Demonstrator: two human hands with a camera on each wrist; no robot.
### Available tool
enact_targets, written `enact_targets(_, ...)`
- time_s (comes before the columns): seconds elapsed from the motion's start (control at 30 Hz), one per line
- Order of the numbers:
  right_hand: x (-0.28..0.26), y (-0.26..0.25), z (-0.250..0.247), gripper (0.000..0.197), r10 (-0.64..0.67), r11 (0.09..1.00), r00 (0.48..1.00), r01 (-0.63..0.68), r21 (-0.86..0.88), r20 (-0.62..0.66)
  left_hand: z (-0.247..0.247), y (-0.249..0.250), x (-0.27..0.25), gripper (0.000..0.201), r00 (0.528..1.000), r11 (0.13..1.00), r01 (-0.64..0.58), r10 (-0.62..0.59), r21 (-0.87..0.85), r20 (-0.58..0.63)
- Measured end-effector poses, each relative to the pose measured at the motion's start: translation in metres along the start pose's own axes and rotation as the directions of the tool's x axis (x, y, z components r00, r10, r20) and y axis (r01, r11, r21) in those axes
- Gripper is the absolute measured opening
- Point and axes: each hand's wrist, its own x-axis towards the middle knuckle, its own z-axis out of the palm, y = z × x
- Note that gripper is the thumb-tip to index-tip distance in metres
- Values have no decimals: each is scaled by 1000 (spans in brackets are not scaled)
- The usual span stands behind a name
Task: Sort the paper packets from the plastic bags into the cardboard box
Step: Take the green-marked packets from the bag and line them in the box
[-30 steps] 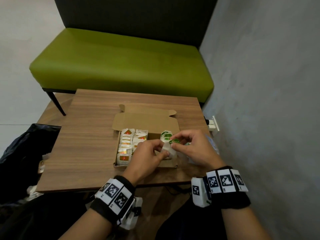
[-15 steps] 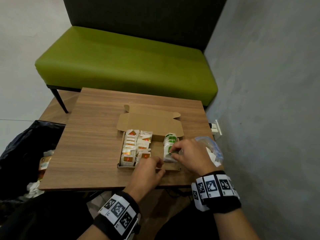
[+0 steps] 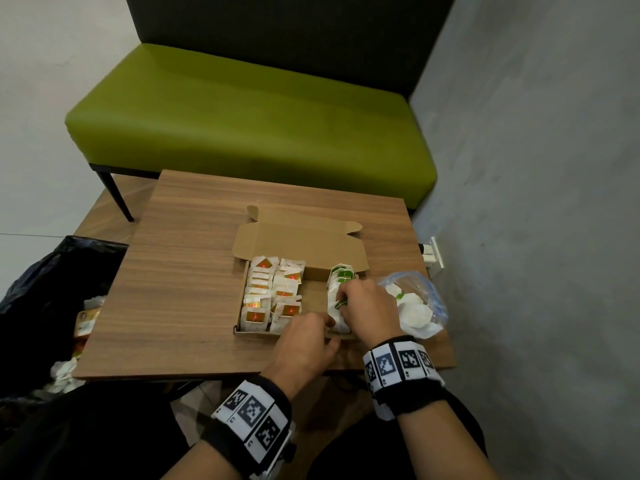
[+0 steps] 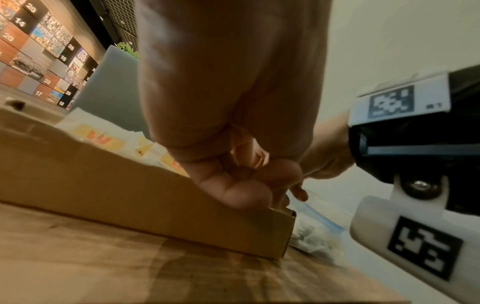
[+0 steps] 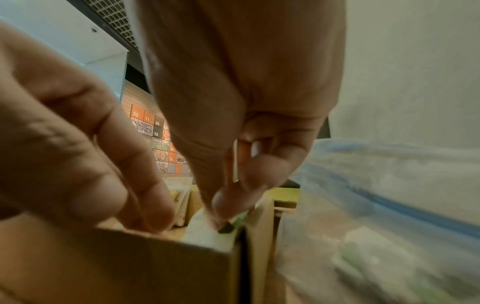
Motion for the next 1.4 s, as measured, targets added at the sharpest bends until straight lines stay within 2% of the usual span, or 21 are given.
enact_targets(0.1,-1,0,1,25,24,999,999,-22,36,-43,2,2,2,33,999,998,-8,5,64,35)
enact_targets(0.2,-6,2,-5,26,53,987,997,-46,151,-47,8,2,4,30,998,992,3,-11,122,63)
enact_targets(0.3,-15,12,-17,21,96,954,986,-53,296,-134,12,3,6,31,996,982,21,-37,186,84)
enact_targets(0.37,-22,24,-28,20,148,928,967,-65,366,-206,13,4,6,30,993,974,32,-56,223,102)
enact_targets(0.43,-30,42,-38,21,244,908,939,-133,398,-241,13,4,5,30,992,968,25,-56,251,117)
enact_targets(0.53,-35,74,-46,18,376,904,881,-282,320,-287,14,7,3,32,992,962,4,-38,272,120)
enact_targets(0.63,-36,99,-43,13,432,897,874,-391,207,-224,7,16,-3,30,998,954,-24,8,298,57)
enact_targets(0.77,-34,115,-34,17,376,914,925,-361,186,-49,-5,42,-6,31,983,928,-122,163,351,-89)
enact_targets(0.8,-33,116,-32,22,373,912,928,-365,185,-11,-3,50,-3,34,970,908,-187,231,374,-76)
enact_targets(0.87,-32,116,-29,38,367,912,928,-371,174,60,8,61,7,51,931,848,-342,363,404,25)
enact_targets(0.93,-31,116,-27,52,360,919,926,-373,129,113,18,68,17,64,901,797,-423,420,430,109)
enact_targets(0.97,-30,116,-25,55,359,923,925,-371,102,123,21,71,21,64,892,779,-442,433,444,129)
enact_targets(1.03,-28,117,-23,55,355,928,926,-365,68,133,27,73,25,57,885,758,-455,443,468,142)
enact_targets(1.1,-24,118,-21,43,345,933,928,-355,53,142,31,73,27,51,887,752,-450,440,481,142)
enact_targets(1.2,-23,119,-19,18,372,909,924,-382,168,88,34,70,28,44,901,767,-427,405,480,155)
enact_targets(1.23,-24,118,-21,15,390,888,918,-395,234,68,35,70,28,43,903,774,-423,401,471,154)
enact_targets(1.4,-33,116,-40,18,472,737,881,-410,538,25,28,70,25,46,892,826,-438,448,354,57)
